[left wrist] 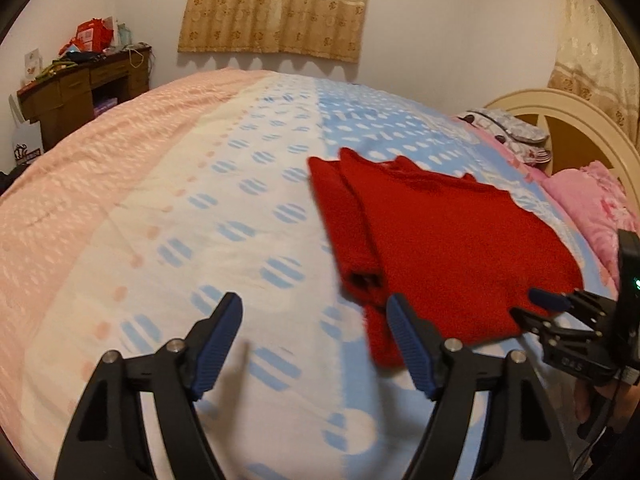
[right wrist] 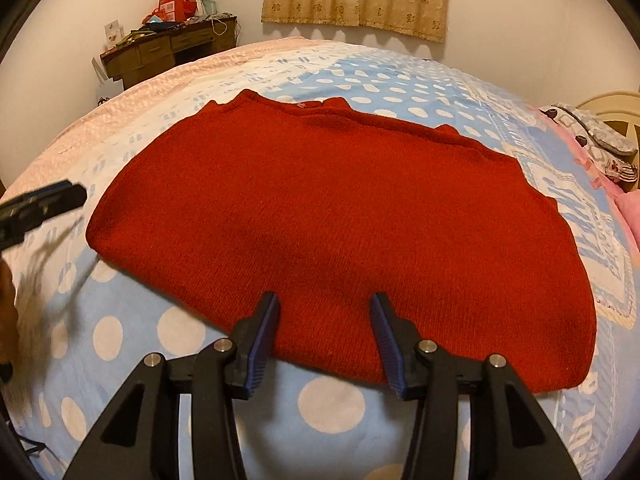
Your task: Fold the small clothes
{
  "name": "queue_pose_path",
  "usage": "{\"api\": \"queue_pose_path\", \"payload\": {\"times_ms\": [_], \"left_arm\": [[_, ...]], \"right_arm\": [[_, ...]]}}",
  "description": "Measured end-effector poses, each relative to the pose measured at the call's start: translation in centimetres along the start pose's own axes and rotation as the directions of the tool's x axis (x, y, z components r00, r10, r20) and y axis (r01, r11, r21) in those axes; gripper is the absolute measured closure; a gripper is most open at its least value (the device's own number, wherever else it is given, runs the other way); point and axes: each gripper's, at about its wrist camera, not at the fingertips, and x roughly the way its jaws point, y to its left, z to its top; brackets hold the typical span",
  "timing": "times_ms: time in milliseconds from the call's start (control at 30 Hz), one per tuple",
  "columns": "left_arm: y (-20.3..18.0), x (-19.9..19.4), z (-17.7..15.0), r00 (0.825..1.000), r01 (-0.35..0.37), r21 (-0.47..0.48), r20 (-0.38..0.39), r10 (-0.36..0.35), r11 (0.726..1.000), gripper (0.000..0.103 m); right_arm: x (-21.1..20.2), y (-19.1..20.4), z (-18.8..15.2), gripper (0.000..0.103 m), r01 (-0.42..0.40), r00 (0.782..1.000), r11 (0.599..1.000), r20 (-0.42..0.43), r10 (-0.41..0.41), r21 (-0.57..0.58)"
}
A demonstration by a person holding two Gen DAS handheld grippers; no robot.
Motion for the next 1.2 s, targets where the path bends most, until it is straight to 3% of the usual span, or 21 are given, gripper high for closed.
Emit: {"api": "queue_pose_path", "payload": {"times_ms": [100,467,733,933,1067,1200], "left_arm": [[0.7,0.5,0.2,1.000,-0.016,0.016,-0.012,0.016,1.000,0.021],[1.9,2.0,1.0,0.998,-0.032,0.052,-0.058,0.035,0.998,0.021],[2.7,2.9,3.1,0.998,-0.035,0.069,-0.056,0.039,0.997,0.019],[3.7,4.6,4.9,0.996,0.047,0.007,-0.079,-0.046,0.999,0.017],[3.9,5.9,5.9,0.984,0.137,-0.084,-0.103,-0.146,0.987,0.017],[3.2,6.6,6.5,0.975,0.187,-0.107,-0.099,-0.198,0.976,0.017]], "right_arm": [[-0.1,0.2,0.0,0.054,0.007,1.000,1.000,-0.001,-0.007,-0.002],[-0.6,1.3,0.8,0.054,0.018,0.999,1.000,-0.028,-0.018,-0.009],[-2.5,5.7,1.9,0.052,-0.027,0.998,0.993,0.045,0.032,-0.113],[-2.8,9.2,2.5,0.051,-0.059,0.994,0.980,0.079,0.075,-0.188],[-2.2,11.5,2.7,0.051,-0.080,0.992,0.970,0.078,0.101,-0.230],[-1.5,13.4,2.7,0.051,-0.079,0.992,0.960,0.075,0.102,-0.268]]}}
